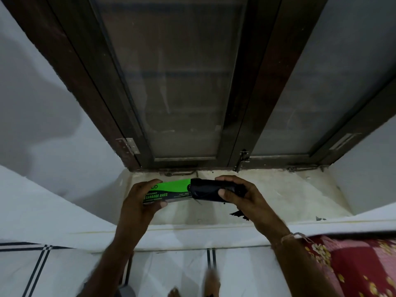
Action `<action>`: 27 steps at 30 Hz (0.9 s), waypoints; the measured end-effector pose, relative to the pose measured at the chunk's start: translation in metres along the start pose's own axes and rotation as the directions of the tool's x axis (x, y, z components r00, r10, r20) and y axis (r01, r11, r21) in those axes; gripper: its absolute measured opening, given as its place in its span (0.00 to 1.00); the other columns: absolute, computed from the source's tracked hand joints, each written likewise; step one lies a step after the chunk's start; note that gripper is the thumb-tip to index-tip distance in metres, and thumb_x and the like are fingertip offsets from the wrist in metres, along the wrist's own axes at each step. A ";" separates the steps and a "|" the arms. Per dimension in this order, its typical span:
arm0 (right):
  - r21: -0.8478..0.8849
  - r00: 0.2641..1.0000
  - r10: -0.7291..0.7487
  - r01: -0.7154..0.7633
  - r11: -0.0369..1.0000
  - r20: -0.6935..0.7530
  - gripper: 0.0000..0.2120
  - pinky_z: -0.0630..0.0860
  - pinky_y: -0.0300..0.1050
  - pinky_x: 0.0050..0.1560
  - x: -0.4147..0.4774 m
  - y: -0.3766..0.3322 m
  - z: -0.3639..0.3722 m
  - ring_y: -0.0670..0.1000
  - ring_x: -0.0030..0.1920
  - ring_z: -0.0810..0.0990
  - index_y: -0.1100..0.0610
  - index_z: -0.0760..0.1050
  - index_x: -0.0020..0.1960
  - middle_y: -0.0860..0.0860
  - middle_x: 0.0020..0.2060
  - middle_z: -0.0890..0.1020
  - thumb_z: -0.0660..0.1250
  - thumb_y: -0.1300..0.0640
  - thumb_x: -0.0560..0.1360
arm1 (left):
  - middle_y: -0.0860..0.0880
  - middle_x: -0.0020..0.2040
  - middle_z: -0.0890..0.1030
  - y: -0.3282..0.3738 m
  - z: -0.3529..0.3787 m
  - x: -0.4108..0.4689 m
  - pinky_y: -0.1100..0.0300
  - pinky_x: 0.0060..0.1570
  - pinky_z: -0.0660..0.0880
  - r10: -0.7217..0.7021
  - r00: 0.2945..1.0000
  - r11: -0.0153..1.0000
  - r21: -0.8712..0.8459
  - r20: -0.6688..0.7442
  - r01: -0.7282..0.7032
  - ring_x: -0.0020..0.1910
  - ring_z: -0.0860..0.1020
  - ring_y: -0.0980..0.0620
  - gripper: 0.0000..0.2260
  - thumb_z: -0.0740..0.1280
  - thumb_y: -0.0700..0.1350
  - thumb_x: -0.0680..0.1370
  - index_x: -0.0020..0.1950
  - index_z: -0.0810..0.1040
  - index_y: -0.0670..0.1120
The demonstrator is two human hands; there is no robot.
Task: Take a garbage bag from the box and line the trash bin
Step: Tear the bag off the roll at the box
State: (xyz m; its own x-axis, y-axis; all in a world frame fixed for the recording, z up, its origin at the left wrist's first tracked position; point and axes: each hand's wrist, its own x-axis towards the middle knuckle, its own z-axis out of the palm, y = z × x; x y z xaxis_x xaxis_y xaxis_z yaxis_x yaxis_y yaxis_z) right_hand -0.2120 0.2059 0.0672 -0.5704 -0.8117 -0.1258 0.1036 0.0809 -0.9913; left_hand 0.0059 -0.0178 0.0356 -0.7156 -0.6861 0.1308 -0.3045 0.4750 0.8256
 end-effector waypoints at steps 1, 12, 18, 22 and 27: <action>0.002 1.000 -0.003 0.003 1.000 0.010 0.16 0.77 0.50 0.66 0.000 0.001 -0.001 0.55 0.65 0.80 0.56 0.79 0.66 0.54 0.61 0.83 0.71 0.61 0.78 | 0.52 0.60 0.78 0.000 -0.001 0.001 0.75 0.53 0.72 -0.016 1.000 1.000 -0.017 0.021 0.016 0.58 0.78 0.62 0.26 0.79 0.38 0.71 0.67 0.79 0.50; 0.019 0.998 0.050 -0.051 0.999 0.033 0.17 0.79 0.45 0.64 0.004 0.009 0.012 0.52 0.63 0.82 0.59 0.81 0.63 0.54 0.58 0.86 0.73 0.66 0.75 | 0.54 0.61 0.80 0.000 0.008 -0.005 0.71 0.54 0.75 -0.022 0.995 0.995 -0.094 0.098 0.031 0.59 0.79 0.58 0.25 0.79 0.44 0.70 0.65 0.79 0.56; 0.129 0.999 0.052 -0.050 0.990 -0.010 0.16 0.79 0.46 0.63 -0.001 0.019 0.021 0.53 0.62 0.83 0.60 0.81 0.63 0.55 0.58 0.86 0.73 0.67 0.75 | 0.56 0.60 0.80 0.002 0.006 -0.009 0.71 0.54 0.75 0.008 0.999 0.998 -0.062 0.050 -0.005 0.58 0.78 0.62 0.24 0.78 0.45 0.70 0.65 0.79 0.56; 0.148 0.997 0.069 -0.067 0.987 -0.013 0.17 0.79 0.46 0.63 0.000 0.025 0.033 0.53 0.62 0.83 0.60 0.81 0.63 0.55 0.58 0.86 0.73 0.68 0.75 | 0.54 0.60 0.80 0.011 0.012 -0.012 0.66 0.55 0.76 0.040 0.996 0.998 -0.045 0.082 -0.037 0.58 0.79 0.59 0.24 0.77 0.47 0.70 0.65 0.79 0.54; 0.121 0.975 0.070 -0.046 0.992 -0.210 0.19 0.80 0.43 0.56 -0.002 0.028 0.040 0.51 0.53 0.84 0.57 0.77 0.62 0.56 0.56 0.85 0.77 0.62 0.73 | 0.54 0.59 0.81 0.006 0.013 -0.010 0.71 0.52 0.76 -0.027 0.999 0.997 -0.066 0.024 0.029 0.56 0.78 0.65 0.25 0.80 0.40 0.70 0.65 0.80 0.53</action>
State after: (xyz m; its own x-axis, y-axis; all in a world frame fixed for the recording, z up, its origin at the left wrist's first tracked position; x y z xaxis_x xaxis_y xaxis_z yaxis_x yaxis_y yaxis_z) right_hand -0.1757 0.1865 0.0412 -0.7197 -0.6647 -0.2004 0.2271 0.0474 -0.9727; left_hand 0.0033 -0.0008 0.0318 -0.7221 -0.6852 0.0947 -0.2828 0.4174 0.8636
